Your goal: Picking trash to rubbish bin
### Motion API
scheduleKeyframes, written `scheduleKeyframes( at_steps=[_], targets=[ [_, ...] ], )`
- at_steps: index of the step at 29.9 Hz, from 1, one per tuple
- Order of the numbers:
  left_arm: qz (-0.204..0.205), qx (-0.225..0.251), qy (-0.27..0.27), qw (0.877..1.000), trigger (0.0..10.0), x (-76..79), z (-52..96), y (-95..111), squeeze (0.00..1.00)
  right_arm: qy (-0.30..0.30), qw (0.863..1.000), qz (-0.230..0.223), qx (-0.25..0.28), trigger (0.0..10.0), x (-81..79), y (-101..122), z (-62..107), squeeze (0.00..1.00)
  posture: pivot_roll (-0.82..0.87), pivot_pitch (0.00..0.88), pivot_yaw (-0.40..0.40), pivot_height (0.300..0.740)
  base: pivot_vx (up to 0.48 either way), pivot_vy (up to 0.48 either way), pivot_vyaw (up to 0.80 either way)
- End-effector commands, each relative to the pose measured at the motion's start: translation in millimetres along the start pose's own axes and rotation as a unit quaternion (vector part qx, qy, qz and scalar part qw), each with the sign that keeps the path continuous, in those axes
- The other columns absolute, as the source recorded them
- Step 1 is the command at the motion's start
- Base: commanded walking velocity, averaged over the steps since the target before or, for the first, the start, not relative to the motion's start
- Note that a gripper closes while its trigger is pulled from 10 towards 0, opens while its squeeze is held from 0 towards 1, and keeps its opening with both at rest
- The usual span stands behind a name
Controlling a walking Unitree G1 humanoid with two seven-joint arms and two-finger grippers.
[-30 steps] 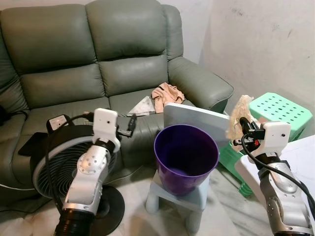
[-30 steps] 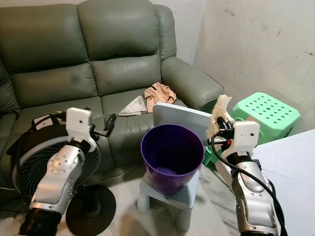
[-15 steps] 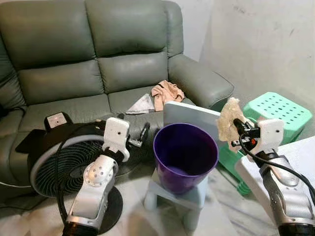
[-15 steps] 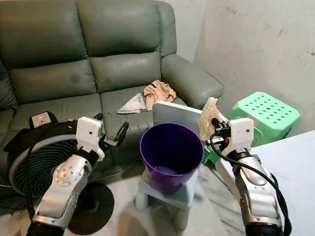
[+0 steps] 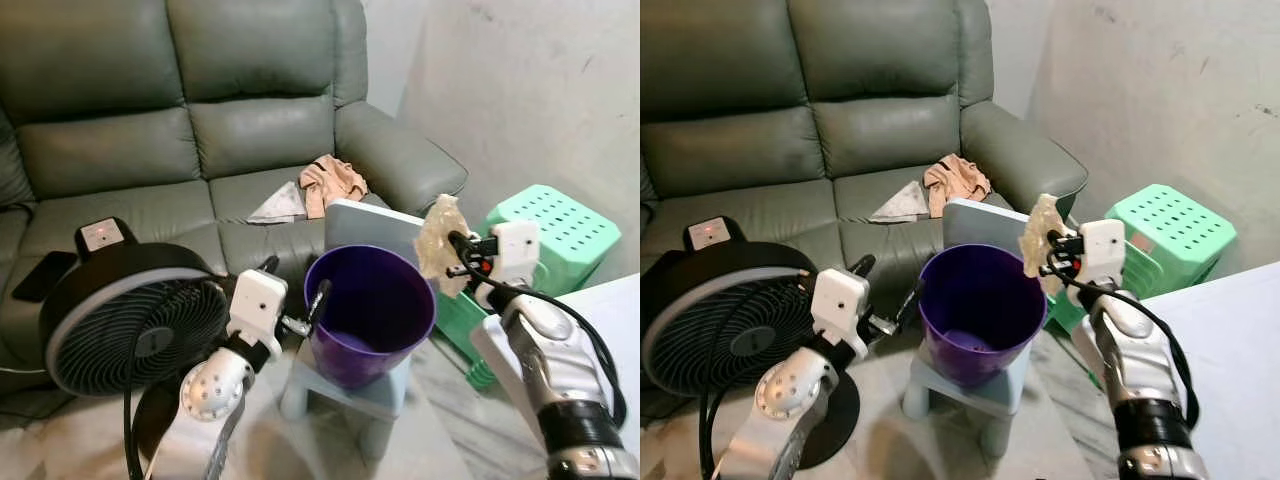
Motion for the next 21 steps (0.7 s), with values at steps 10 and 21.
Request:
scheduleKeyframes(
  at_steps=[10, 21],
  targets=[
    [0.007, 0.007, -0.017, 1.0, 10.0, 29.3, 14.5, 6.7, 0.0, 0.011, 1.0, -0.012, -0.021, 10.0, -11.2, -3.8, -23.4, 0.0, 0.14, 0.176, -0.173, 0.74, 0.0, 0.0, 0.0],
    [0.014, -0.008, -0.035, 0.999, 10.0, 52.1, 27.7, 5.8, 0.0, 0.062, 0.997, 0.009, -0.04, 10.0, -41.7, -5.3, -39.1, 0.0, 0.17, 0.239, -0.182, 0.74, 0.0, 0.0, 0.0]
  ],
)
Point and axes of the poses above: a point about 5 cm out from each wrist's last joint towards the gripper, its own z axis pointing back from the gripper into the wrist, its own y axis along the axis of the wrist's last joint, x = y × z, the point moved 5 cm from there along -z, pointing out of the wrist towards the gripper, and after that the axes turned 13 degrees about z, right-handed, at the moved point
